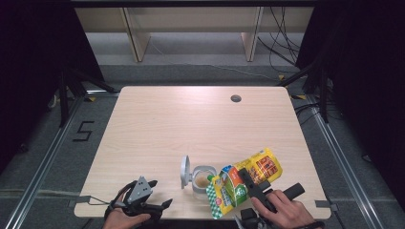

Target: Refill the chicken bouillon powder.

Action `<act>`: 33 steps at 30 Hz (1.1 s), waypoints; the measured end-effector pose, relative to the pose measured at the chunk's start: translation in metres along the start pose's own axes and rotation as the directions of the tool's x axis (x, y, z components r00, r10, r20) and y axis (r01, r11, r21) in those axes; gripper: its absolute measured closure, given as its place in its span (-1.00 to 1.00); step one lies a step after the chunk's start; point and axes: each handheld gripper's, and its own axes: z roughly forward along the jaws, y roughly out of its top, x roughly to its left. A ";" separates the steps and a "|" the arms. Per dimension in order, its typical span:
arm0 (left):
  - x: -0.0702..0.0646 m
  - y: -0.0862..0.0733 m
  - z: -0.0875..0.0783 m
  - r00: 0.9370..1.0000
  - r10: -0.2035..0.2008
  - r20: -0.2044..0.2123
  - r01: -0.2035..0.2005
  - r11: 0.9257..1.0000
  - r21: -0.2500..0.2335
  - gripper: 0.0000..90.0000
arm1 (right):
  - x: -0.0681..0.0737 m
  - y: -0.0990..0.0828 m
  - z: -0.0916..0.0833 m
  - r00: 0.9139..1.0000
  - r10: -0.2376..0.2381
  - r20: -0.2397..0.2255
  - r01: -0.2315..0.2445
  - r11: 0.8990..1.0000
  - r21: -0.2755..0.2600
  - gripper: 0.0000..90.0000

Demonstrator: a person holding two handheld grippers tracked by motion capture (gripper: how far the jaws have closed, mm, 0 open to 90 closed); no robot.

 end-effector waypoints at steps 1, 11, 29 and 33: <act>0.000 0.000 0.000 1.000 0.003 0.000 -0.003 1.000 -0.001 -0.63 | 0.000 0.000 0.000 1.000 0.000 0.002 0.000 1.000 -0.002 0.25; -0.002 0.000 0.000 1.000 0.002 0.005 -0.002 1.000 -0.002 -0.64 | 0.000 0.000 -0.004 1.000 0.013 0.006 -0.013 1.000 0.007 0.25; -0.005 0.001 0.002 1.000 -0.018 0.012 0.018 1.000 -0.020 -0.64 | 0.002 0.000 -0.003 1.000 0.007 0.003 -0.007 1.000 0.000 0.25; -0.006 0.001 0.003 1.000 -0.021 0.017 0.021 0.999 -0.028 -0.64 | 0.001 0.000 -0.003 1.000 -0.008 0.004 0.008 1.000 -0.010 0.26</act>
